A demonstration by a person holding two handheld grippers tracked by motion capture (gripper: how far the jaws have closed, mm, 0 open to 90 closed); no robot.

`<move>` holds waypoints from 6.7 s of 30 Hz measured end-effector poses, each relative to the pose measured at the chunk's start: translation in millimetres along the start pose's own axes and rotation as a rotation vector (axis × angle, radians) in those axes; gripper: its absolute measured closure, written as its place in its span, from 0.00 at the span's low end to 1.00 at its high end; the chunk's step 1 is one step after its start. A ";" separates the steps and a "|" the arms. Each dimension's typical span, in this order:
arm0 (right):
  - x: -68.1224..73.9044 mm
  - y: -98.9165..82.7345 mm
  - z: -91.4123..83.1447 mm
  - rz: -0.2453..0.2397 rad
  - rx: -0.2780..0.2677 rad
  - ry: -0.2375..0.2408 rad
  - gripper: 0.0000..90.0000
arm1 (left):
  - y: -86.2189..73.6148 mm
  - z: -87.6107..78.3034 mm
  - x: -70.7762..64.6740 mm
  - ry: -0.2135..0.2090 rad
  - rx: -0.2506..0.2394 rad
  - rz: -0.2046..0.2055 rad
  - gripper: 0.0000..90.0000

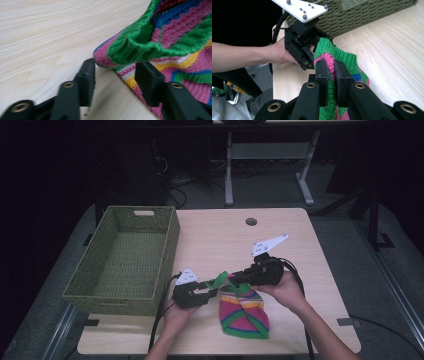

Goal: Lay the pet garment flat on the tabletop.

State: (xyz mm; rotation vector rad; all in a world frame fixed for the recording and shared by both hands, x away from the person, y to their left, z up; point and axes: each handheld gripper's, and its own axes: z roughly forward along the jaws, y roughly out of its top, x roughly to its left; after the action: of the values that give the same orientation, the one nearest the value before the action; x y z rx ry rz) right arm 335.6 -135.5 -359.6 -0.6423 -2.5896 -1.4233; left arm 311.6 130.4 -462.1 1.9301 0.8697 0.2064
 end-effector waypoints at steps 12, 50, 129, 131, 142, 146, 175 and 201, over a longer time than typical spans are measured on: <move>-2.6 -8.7 -8.1 0.013 0.004 -0.027 0.92 | 5.2 0.1 -2.4 -0.011 -0.006 0.006 0.91; -69.3 -44.0 -31.0 0.133 -0.001 -0.249 0.91 | 54.3 21.8 2.0 0.072 0.114 0.085 0.92; -106.8 -89.0 9.1 0.276 0.095 -0.193 0.65 | 40.8 63.7 17.6 0.058 0.221 0.000 0.67; -106.3 -88.8 7.7 0.277 0.091 -0.186 0.64 | 41.4 62.2 17.7 0.058 0.212 -0.001 0.65; -104.4 -88.6 -4.3 0.284 0.047 -0.155 0.52 | 45.2 54.0 16.0 0.061 0.175 0.012 0.54; -103.9 -89.3 -5.1 0.284 0.054 -0.156 0.49 | 42.9 53.2 13.5 0.050 0.166 0.021 0.48; -96.7 -92.7 -26.1 0.270 0.013 -0.139 0.33 | 43.5 38.2 3.0 0.022 0.141 0.017 0.25; -81.1 -118.6 -44.9 0.276 -0.015 -0.155 0.32 | 24.2 21.7 -14.8 -0.007 0.143 0.054 0.24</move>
State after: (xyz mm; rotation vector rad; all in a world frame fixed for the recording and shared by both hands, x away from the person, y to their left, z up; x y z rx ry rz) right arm 354.8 -253.2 -451.6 -1.1034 -2.4775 -1.3534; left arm 323.0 98.8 -450.0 2.0878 0.8478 0.1738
